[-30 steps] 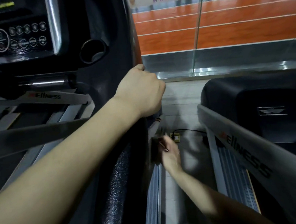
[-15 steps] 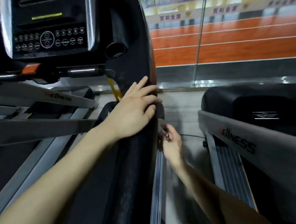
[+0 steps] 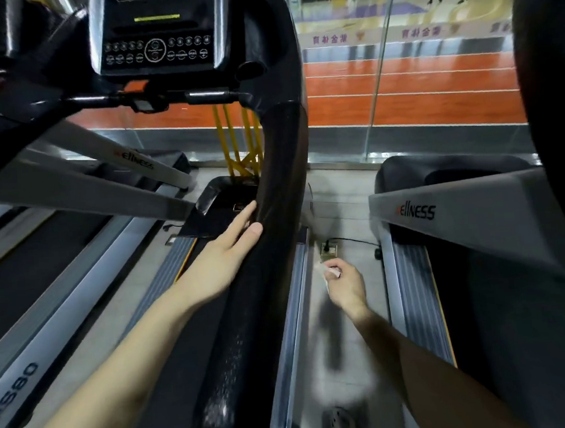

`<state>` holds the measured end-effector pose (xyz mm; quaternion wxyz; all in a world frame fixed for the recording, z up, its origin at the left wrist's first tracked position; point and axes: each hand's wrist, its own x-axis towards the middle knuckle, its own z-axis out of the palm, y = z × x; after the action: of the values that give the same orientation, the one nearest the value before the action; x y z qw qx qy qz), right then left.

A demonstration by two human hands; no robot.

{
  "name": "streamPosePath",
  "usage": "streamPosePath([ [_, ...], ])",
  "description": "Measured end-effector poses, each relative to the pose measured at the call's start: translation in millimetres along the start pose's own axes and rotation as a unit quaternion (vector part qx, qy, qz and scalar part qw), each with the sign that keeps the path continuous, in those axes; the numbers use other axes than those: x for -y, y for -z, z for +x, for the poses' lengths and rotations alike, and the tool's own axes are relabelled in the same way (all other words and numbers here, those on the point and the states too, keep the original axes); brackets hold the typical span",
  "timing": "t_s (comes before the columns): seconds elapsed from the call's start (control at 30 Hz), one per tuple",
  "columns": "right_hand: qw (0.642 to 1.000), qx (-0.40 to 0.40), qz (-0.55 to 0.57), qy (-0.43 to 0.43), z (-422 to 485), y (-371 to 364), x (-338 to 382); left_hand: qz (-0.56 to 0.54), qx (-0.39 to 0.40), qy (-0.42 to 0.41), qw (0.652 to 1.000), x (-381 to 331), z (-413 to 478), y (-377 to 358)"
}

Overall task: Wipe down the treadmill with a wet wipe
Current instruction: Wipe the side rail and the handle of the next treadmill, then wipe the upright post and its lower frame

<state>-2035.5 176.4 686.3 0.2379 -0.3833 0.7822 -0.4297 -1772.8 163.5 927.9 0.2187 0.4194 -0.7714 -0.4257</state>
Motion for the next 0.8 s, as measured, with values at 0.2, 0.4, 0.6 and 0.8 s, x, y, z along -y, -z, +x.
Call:
streamPosePath([
  [0.2, 0.995, 0.001, -0.085, 0.059, -35.3, 11.6, 0.9, -0.02, 0.03, 0.044, 0.998, 4.1, -85.5, 0.7],
  [0.4, 0.97, 0.035, -0.105, 0.215, -71.9, 19.7, 11.4, 0.06, -0.135, -0.022, 0.989, 12.9, -162.5, -13.8],
  [0.6, 0.937, 0.092, -0.173, 0.289, -109.0, 13.8, -8.5, 0.369, -0.008, 0.143, 0.919, 169.5, -218.1, -64.3],
  [0.8, 0.916, 0.167, -0.227, 0.284, -134.0, 2.2, -50.3, 0.343, 0.089, 0.18, 0.917, 212.0, -221.1, -125.5],
])
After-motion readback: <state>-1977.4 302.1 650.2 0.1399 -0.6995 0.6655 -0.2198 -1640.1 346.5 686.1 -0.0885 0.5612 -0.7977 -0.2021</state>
